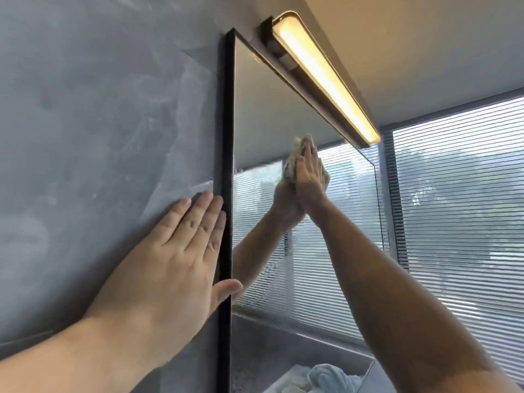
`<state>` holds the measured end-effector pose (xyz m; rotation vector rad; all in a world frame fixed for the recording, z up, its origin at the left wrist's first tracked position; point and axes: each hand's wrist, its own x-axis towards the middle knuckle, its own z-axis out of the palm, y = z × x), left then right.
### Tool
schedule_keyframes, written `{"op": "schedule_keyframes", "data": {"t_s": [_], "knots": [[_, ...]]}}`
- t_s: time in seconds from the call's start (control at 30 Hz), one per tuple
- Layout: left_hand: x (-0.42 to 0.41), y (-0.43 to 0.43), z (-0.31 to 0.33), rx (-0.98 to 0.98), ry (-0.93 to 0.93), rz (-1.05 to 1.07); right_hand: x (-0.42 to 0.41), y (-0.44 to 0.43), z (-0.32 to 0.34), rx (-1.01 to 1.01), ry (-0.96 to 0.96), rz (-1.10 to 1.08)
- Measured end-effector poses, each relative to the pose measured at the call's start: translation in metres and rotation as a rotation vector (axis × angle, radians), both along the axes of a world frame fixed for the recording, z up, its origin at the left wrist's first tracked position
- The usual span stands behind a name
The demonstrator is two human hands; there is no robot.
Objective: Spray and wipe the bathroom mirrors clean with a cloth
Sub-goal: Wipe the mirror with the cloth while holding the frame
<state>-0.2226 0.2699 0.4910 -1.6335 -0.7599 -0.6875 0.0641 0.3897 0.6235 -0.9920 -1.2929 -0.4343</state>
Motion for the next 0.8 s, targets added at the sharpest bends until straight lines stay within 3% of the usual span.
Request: {"op": "schedule_keyframes", "data": {"t_s": [0.2,0.3,0.4,0.5,0.6,0.8], "knots": [[-0.004,-0.012,0.030,0.063,-0.073,0.001,0.116,0.085,-0.082,-0.312,0.577,0.090],[-0.002,-0.015,0.043,0.105,-0.061,0.022,0.110,0.082,-0.087,-0.379,0.656,0.078],[0.005,-0.013,0.050,0.115,-0.044,0.045,0.048,0.032,-0.058,-0.242,0.408,-0.022],[0.010,-0.008,0.053,0.103,-0.058,0.001,-0.024,-0.014,-0.030,0.034,-0.052,-0.056],[0.010,-0.005,0.054,0.081,-0.079,-0.014,-0.081,-0.050,-0.004,0.086,-0.409,0.003],[0.009,-0.014,0.087,0.140,-0.022,-0.016,-0.085,-0.056,0.048,0.097,-0.472,0.046]]}}
